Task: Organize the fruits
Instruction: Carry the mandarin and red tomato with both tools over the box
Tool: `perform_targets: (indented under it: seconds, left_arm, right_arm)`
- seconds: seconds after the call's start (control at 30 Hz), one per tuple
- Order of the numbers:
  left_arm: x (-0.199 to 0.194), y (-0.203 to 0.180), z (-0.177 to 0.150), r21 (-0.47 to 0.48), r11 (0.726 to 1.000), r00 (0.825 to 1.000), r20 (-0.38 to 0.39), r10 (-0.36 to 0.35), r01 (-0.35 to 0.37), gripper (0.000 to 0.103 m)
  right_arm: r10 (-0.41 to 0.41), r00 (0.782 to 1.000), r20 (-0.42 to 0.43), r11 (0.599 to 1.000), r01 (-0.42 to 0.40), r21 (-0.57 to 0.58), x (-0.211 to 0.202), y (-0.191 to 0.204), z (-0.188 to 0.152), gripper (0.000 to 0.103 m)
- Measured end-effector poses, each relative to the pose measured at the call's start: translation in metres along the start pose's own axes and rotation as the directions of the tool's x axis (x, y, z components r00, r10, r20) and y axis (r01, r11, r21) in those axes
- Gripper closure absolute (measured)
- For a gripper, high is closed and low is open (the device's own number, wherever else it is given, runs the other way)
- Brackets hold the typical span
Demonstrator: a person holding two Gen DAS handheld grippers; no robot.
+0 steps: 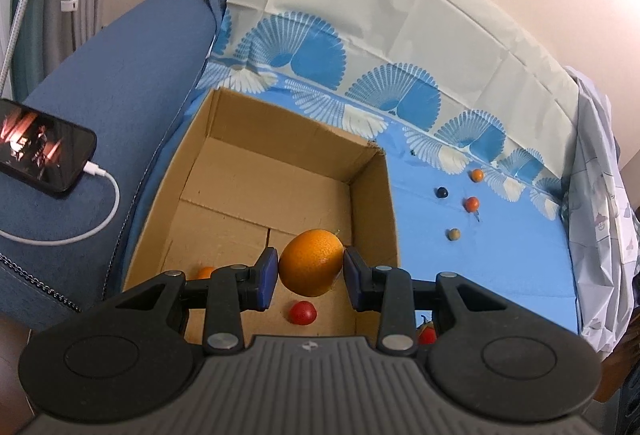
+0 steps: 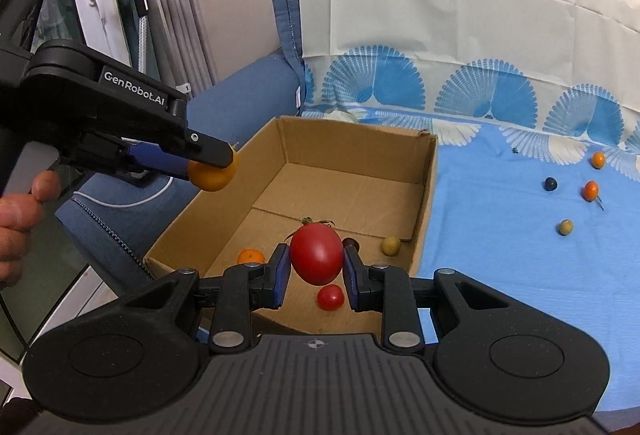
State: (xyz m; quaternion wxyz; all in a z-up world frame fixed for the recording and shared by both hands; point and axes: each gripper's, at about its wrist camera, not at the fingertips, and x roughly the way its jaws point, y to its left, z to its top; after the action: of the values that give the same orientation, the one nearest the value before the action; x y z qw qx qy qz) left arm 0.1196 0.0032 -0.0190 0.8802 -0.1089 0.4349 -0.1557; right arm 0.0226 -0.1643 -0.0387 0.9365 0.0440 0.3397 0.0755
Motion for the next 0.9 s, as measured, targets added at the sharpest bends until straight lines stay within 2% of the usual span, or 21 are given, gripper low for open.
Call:
perform_targets:
  seconds: [0.4,0.9]
  left_arm:
    - [0.032,0.016,0.003,-0.022,1.0,0.999,-0.052,0.016,-0.017,0.063]
    - [0.089,0.032,-0.001,0.006,0.998,0.989,-0.128,0.069,-0.068,0.063]
  right_arm:
    - [0.0,0.999,-0.046,1.0,-0.001,-0.012,0.032,0.003,0.003,0.073]
    - [-0.001,0.993,-0.117,1.0,-0.003,-0.031,0.086,0.003,0.003,0.073]
